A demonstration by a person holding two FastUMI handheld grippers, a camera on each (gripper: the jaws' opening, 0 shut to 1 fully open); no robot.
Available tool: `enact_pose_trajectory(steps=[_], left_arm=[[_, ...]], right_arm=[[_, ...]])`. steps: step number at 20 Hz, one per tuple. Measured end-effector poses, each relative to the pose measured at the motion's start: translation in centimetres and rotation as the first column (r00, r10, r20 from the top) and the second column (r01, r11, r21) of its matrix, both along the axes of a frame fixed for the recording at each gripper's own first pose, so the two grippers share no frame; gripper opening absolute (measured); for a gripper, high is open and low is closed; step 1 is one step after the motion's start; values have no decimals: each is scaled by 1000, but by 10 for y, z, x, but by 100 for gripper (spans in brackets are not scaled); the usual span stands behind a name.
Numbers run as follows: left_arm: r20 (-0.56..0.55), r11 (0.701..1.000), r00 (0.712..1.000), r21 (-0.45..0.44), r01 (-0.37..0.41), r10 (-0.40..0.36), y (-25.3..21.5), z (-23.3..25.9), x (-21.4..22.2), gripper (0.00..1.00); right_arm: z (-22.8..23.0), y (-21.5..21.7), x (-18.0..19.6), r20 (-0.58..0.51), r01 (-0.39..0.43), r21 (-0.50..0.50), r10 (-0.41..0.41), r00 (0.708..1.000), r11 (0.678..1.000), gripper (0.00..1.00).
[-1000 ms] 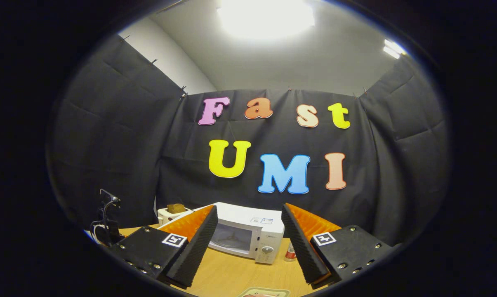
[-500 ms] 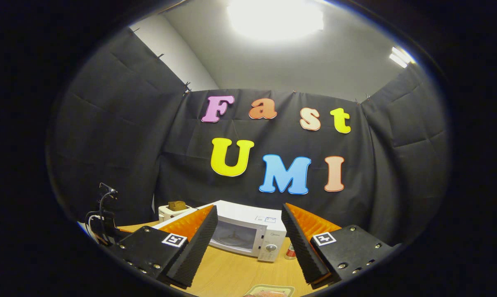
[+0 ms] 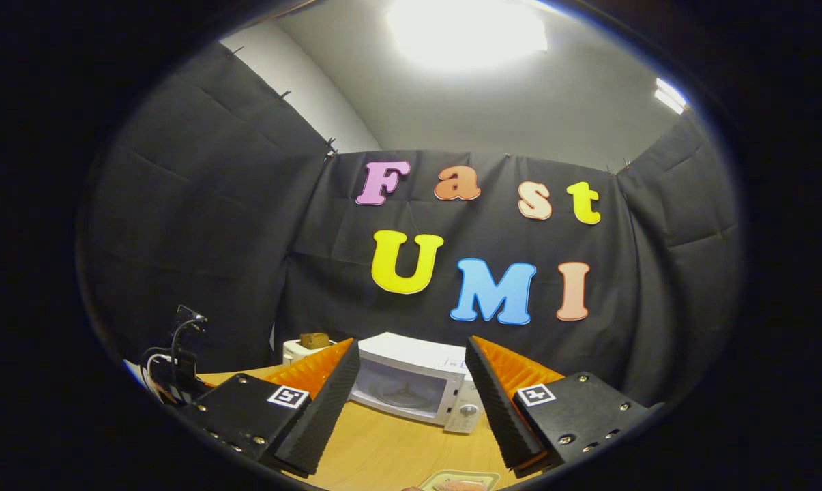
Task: Open the microwave oven with the left hand, put the food in, and close the microwave oven.
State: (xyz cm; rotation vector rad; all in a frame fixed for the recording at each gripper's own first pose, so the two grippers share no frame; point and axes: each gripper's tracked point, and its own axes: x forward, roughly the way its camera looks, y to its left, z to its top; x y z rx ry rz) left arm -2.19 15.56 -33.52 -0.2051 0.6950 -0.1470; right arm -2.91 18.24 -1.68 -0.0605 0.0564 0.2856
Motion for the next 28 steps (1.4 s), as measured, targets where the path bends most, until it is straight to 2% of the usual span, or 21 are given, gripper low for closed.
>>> enact_pose_trajectory(steps=[1,2,4,7,10,12,13,14,16,17,18,19,22,24,28], left_arm=[[-3,999,999,-5,-38,38,4,4,-10,83],[6,998,998,-6,-67,67,8,14,-22,78],[78,992,989,16,-124,122,10,47,-35,83],[186,981,966,38,-192,182,7,102,-42,83],[273,973,941,64,-222,197,-7,153,-46,83],[331,971,926,96,-221,178,-20,182,-46,85],[353,969,920,112,-219,167,-28,196,-47,89],[369,968,916,126,-216,157,-35,204,-46,89],[402,968,906,139,-207,136,-54,224,-48,80],[420,968,898,142,-207,130,-62,234,-48,89],[437,968,891,140,-206,127,-73,242,-48,80],[445,970,887,135,-203,123,-84,248,-48,80],[470,976,877,129,-177,96,-116,267,-49,89],[486,979,870,123,-162,83,-134,275,-52,87],[490,975,869,150,-163,70,-151,278,-60,87]], right_arm=[[0,-2,0,2,-10,0,10,1000,1000,95],[-1,-6,1,1,-17,-1,17,1000,1000,95],[-11,-12,5,-20,-44,3,44,999,999,95],[-24,-33,13,-57,-51,20,53,997,998,95],[-36,-59,22,-91,-42,42,46,995,998,95],[-61,-72,25,-156,-65,23,68,985,998,95],[-78,-79,24,-203,-79,9,79,976,997,95],[-96,-87,23,-254,-90,-5,86,963,996,95],[-129,-105,17,-346,-96,-14,85,934,995,96],[-141,-111,14,-380,-96,-2,88,921,995,96],[-154,-116,11,-412,-91,12,87,907,996,96],[-168,-122,9,-446,-86,18,85,891,996,96],[-206,-131,3,-532,-102,25,100,841,994,96],[-232,-127,-8,-592,-151,47,150,792,987,96],[-289,-133,-31,-702,-190,49,169,692,981,96]])
